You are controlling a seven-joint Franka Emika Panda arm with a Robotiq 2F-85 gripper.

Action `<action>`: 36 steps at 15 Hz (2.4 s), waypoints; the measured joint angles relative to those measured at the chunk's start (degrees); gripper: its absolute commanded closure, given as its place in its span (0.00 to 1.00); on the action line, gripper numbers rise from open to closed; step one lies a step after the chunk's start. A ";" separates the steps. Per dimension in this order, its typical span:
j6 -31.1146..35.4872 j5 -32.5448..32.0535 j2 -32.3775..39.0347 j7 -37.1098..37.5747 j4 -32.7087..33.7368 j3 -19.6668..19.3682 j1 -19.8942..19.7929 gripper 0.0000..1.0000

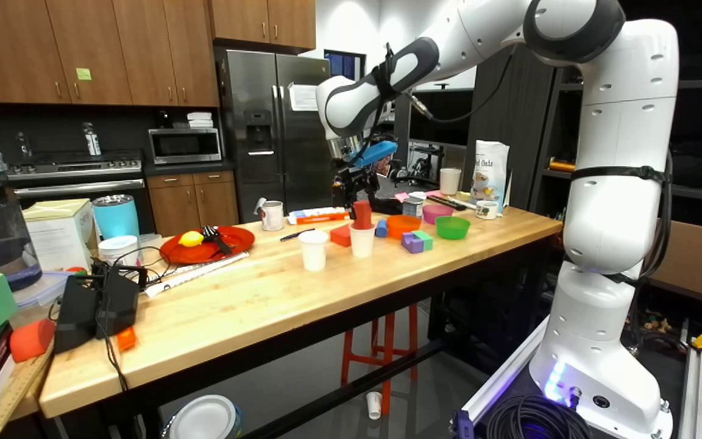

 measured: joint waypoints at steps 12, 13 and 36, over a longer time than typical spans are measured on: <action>-1.94 -5.72 -1.00 2.67 0.72 -0.02 1.39 0.00; -1.89 -5.14 -0.78 2.64 0.71 -0.02 1.39 0.00; -4.89 -7.63 -5.44 6.90 -0.62 -0.08 2.04 0.00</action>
